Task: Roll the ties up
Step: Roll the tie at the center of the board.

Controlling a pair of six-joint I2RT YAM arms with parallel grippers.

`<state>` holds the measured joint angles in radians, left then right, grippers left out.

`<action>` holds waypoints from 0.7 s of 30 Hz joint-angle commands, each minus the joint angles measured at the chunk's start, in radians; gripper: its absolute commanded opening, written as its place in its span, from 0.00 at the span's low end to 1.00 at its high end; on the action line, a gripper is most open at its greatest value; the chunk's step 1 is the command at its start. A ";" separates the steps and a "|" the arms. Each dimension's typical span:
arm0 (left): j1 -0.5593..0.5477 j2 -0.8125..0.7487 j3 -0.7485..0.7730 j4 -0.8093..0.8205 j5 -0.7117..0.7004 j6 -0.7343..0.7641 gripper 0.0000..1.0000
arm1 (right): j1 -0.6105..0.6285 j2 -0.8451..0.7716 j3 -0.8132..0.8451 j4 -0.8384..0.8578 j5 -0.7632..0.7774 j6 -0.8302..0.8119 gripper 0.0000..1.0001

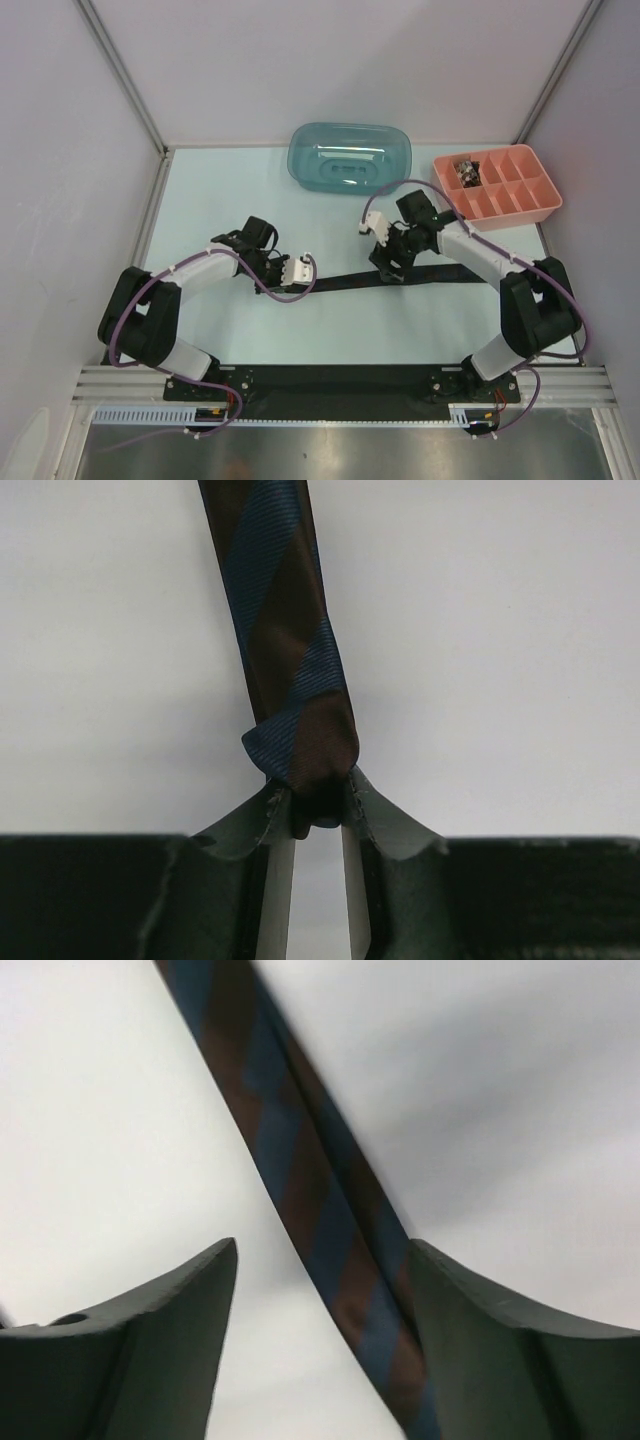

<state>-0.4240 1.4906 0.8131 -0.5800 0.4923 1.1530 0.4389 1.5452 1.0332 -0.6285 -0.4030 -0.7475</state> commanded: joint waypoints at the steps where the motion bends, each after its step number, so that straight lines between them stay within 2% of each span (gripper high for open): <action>1: 0.008 -0.004 -0.008 0.011 0.025 0.017 0.27 | 0.004 0.096 0.168 -0.013 -0.276 0.424 0.66; 2: 0.008 -0.004 -0.008 0.011 0.023 0.017 0.27 | 0.007 0.128 0.174 0.019 -0.307 0.509 0.61; 3: 0.008 -0.004 -0.011 0.011 0.026 0.016 0.27 | 0.014 0.141 0.172 0.108 -0.342 0.687 0.59; 5: 0.008 -0.004 -0.014 0.016 0.026 0.016 0.28 | 0.049 0.168 0.142 0.226 -0.402 0.854 0.54; 6: 0.008 -0.003 -0.015 0.016 0.026 0.011 0.28 | 0.061 0.197 0.134 0.330 -0.414 1.005 0.52; 10: 0.008 -0.012 -0.026 0.016 0.025 0.013 0.29 | 0.139 0.257 0.090 0.562 -0.422 1.274 0.47; 12: 0.008 -0.013 -0.034 0.016 0.020 0.013 0.29 | 0.184 0.291 0.074 0.697 -0.428 1.350 0.47; 15: 0.008 -0.013 -0.040 0.014 0.019 0.005 0.31 | 0.231 0.357 0.097 0.797 -0.430 1.464 0.48; 21: 0.008 -0.013 -0.051 0.016 0.020 -0.003 0.31 | 0.273 0.455 0.137 0.878 -0.430 1.550 0.46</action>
<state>-0.4232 1.4906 0.7738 -0.5636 0.4919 1.1515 0.6975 1.9594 1.1183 0.0975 -0.8116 0.6678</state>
